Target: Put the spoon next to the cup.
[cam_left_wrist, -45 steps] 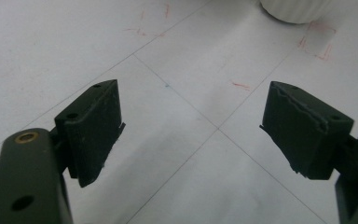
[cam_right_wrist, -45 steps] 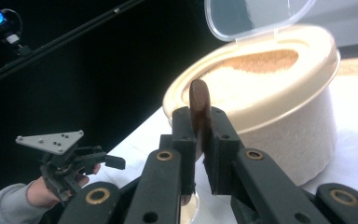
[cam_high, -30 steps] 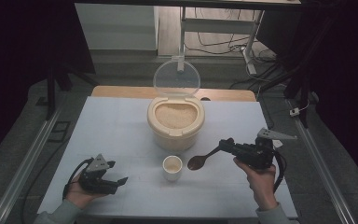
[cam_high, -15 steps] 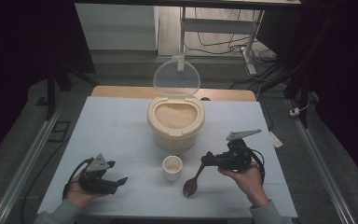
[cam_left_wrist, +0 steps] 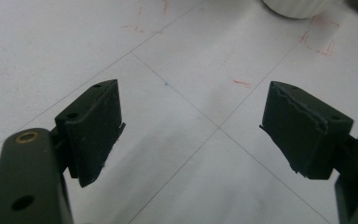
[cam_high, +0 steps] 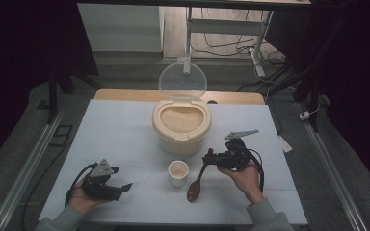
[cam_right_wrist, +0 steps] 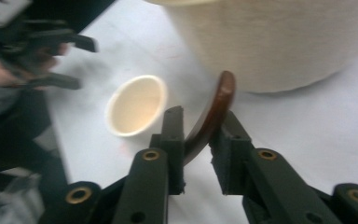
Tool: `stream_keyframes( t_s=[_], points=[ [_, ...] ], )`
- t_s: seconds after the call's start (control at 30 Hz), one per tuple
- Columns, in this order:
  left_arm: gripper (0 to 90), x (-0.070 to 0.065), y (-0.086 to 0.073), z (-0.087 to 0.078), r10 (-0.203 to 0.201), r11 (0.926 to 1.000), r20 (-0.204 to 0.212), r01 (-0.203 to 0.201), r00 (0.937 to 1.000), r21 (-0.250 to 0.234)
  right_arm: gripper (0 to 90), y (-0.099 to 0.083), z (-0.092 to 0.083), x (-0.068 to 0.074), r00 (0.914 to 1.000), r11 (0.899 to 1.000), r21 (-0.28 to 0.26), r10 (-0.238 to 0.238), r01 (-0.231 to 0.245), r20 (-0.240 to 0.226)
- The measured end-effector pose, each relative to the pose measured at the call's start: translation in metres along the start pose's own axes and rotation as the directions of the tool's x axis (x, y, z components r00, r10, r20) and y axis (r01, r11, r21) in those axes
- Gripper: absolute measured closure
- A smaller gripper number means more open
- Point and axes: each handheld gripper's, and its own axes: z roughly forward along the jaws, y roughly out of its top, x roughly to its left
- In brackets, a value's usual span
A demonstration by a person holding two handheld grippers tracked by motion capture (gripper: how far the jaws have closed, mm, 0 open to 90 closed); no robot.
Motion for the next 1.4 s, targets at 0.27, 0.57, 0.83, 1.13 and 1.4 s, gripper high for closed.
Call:
stream_keyframes(
  t_s=[0.27, 0.57, 0.83, 1.13, 1.4],
  points=[
    [19.6, 0.0, 0.0, 0.001, 0.003, 1.0, 0.003, -0.003, 1.0, 0.008, 60.0, -0.011, 0.017, -0.01, 0.9892, 0.998, -0.008, -0.061, 0.062, 0.134],
    [19.6, 0.0, 0.0, 0.002, 0.004, 0.9999, 0.005, -0.004, 1.0, 0.011, 43.1, -0.013, 0.041, -0.02, 0.9619, 0.992, 0.08, -0.112, 0.095, 0.249],
    [19.6, 0.0, 0.0, 0.003, 0.007, 0.9999, 0.009, -0.007, 0.9999, 0.015, 35.2, -0.015, 0.053, -0.025, 0.9433, 0.99, 0.122, -0.105, 0.069, 0.315],
    [19.6, -0.001, 0.0, 0.003, 0.011, 0.9997, 0.011, -0.012, 0.9999, 0.02, 31.3, -0.018, 0.057, -0.027, 0.9259, 0.99, 0.127, -0.104, 0.061, 0.363],
    [19.6, 0.0, 0.0, 0.002, 0.01, 0.9998, 0.01, -0.01, 0.9999, 0.015, 35.5, -0.026, 0.016, -0.028, 0.9573, 0.997, -0.032, -0.06, 0.072, 0.283]
  ],
)
